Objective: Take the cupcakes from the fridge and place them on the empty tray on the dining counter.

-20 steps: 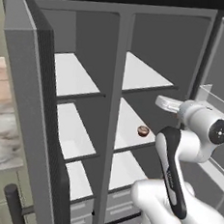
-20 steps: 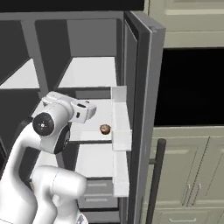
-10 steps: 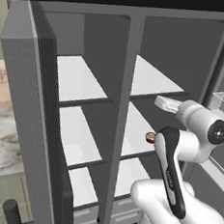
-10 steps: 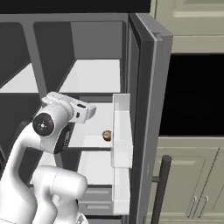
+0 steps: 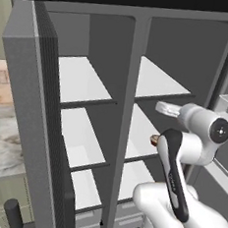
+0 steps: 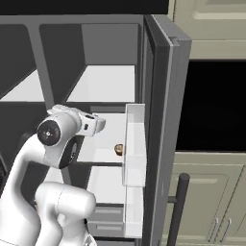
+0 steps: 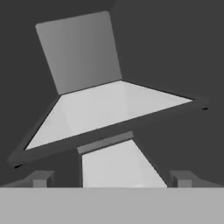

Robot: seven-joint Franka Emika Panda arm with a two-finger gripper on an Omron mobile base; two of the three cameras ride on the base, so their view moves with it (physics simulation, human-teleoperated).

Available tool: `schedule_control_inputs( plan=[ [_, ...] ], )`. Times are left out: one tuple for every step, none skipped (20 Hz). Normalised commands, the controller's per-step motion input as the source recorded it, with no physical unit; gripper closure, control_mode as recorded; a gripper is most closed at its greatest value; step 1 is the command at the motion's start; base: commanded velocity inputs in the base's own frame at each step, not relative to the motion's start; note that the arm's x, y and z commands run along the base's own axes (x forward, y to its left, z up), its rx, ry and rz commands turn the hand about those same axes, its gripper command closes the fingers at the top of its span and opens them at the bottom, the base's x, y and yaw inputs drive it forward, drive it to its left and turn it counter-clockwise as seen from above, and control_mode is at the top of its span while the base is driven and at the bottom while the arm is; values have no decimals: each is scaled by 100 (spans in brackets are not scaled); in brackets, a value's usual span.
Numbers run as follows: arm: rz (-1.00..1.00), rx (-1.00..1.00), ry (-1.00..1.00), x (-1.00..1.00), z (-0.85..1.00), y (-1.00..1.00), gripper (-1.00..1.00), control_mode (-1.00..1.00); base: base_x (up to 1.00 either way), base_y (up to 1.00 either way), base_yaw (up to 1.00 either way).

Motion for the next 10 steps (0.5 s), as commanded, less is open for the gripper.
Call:
schedule_control_inputs(
  plan=[
    [0, -11, 35, 0, -34, 0, -100, -100, 0, 0, 0],
    [0, -12, 34, 0, -36, 0, -100, -100, 0, 0, 0],
    [0, -11, 32, 0, -38, 0, -100, -100, 0, 0, 0],
    [0, -11, 31, 0, -41, 0, -100, -100, 0, 0, 0],
    [0, -11, 31, 0, -40, 0, -100, -100, 0, 0, 0],
    [0, -11, 29, 0, -35, 0, -100, -100, 0, 0, 0],
    [0, -11, 27, 0, -36, 0, -100, -100, 0, 0, 0],
    [0, -12, 26, 0, -44, 11, -100, -100, 0, 0, 0],
    [0, -13, 24, 0, -48, 9, -100, -100, 0, 0, 0],
    [0, -13, 23, 0, -54, 0, -100, -100, 0, 0, 0]
  ],
)
